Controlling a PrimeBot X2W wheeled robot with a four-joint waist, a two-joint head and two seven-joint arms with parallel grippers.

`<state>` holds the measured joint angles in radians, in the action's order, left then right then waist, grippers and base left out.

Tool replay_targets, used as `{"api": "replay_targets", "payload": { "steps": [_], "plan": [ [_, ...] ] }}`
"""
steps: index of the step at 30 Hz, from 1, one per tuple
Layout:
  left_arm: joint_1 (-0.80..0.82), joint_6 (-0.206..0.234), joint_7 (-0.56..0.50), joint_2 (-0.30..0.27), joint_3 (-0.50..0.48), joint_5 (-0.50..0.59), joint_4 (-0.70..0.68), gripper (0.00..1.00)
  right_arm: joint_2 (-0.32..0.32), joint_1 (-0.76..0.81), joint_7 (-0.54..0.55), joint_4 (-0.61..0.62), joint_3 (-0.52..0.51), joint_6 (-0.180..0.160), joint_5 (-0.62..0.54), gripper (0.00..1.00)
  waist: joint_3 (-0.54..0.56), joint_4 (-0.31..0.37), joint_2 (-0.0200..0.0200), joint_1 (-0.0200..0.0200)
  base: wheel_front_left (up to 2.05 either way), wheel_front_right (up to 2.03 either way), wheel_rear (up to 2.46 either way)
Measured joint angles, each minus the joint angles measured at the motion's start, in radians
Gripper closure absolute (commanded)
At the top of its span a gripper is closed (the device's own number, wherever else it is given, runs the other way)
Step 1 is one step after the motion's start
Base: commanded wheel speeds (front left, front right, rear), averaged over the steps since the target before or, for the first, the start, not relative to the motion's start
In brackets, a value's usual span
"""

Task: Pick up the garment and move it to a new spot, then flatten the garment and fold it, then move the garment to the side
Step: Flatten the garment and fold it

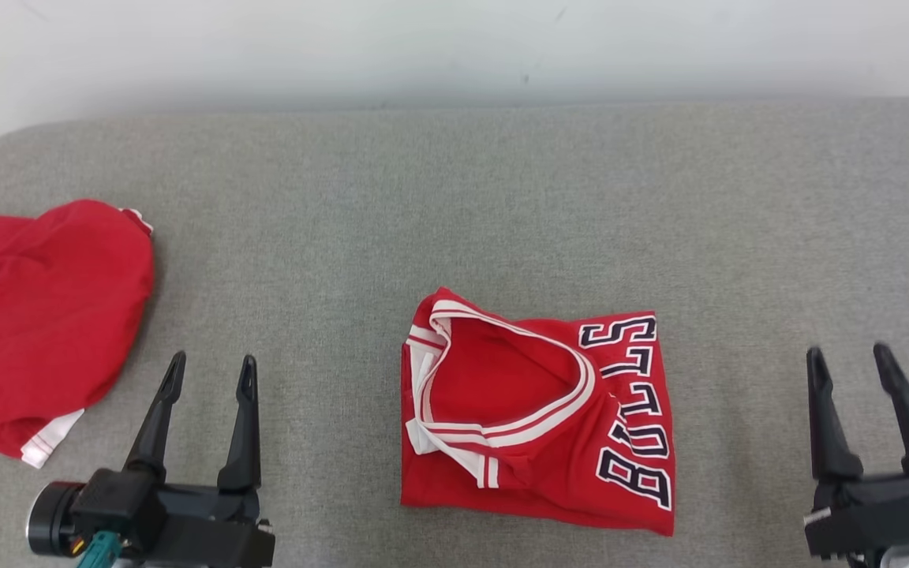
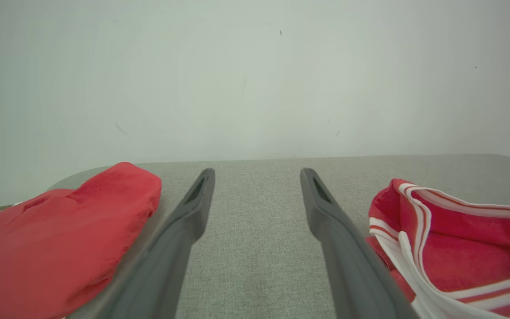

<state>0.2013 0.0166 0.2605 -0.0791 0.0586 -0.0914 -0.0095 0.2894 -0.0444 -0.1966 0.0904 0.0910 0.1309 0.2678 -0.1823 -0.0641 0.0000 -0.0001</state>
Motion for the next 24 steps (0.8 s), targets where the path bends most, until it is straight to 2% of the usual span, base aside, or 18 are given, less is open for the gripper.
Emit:
{"api": "replay_targets", "payload": {
  "steps": [13, 24],
  "plan": [
    [-0.067, 0.011, 0.000, -0.015, 0.002, 0.004, -0.001, 0.00, -0.010, 0.060, 0.013, -0.025, 0.030, 0.000, -0.015, 0.00, 0.071, 0.015, -0.0001, 0.0000, 0.00, 0.00, 0.00],
    [-0.071, 0.018, -0.001, -0.018, 0.013, -0.002, -0.001, 0.00, -0.007, 0.064, 0.025, -0.015, 0.034, 0.000, -0.013, 0.00, 0.076, 0.010, 0.0000, 0.0000, 0.00, 0.00, 0.00]
  ]
}}
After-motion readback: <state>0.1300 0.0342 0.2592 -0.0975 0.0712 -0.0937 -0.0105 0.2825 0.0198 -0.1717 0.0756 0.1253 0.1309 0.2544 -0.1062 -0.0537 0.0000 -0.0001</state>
